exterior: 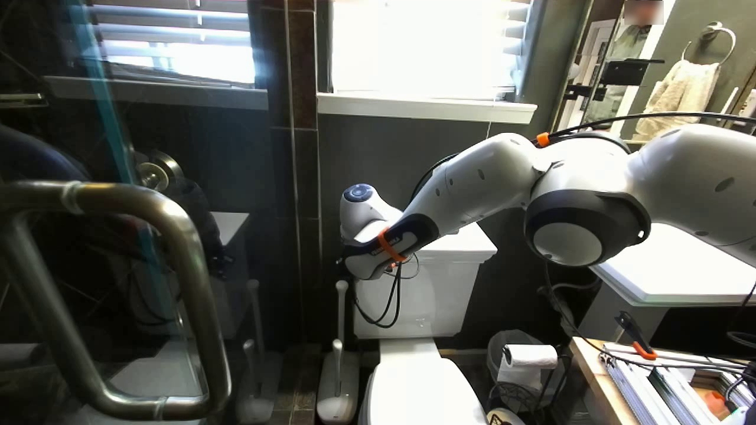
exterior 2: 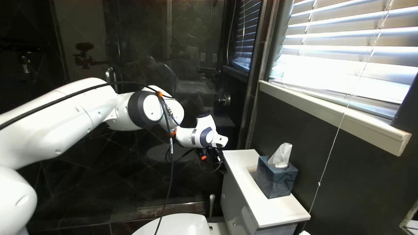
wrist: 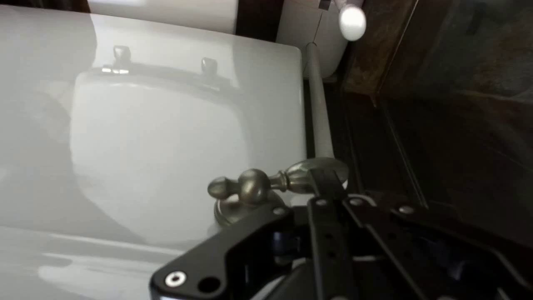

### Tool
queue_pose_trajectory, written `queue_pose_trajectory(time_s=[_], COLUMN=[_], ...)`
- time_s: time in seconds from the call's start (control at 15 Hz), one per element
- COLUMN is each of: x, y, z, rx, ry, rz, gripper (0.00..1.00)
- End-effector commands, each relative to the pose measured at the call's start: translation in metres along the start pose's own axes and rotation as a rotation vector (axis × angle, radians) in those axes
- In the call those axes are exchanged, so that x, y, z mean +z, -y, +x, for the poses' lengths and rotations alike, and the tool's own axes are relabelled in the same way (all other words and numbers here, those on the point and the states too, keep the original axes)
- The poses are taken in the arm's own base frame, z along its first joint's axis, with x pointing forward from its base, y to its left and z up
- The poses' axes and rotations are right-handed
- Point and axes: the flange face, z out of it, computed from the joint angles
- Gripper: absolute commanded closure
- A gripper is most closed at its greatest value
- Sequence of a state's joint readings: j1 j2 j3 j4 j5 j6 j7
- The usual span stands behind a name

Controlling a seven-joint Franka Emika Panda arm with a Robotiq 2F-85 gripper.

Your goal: Push down the handle to flush the toilet

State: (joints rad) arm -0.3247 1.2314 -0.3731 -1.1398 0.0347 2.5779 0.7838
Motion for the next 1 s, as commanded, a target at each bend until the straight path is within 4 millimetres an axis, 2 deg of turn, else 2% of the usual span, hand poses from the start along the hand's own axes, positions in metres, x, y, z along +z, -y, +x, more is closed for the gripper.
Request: queue_pose_trajectory(time_s=[0.0,0.2,0.33,0.6,0.93], x=[0.057,0.058,0.047,-0.007,-0.079], y=[-0.024,-0.022,-0.015,0.008,0.022], z=[-0.020,-0.019,-0.014,-0.006,-0.015], rx=[0.009,0.007,0.014,0.014,-0.022], ry=[0.069,0.068,0.064,0.050,0.055], rz=[-0.071,-0.077,-0.055,0.037,0.167], gripper=[1.00,1.00,1.00,1.00,1.00])
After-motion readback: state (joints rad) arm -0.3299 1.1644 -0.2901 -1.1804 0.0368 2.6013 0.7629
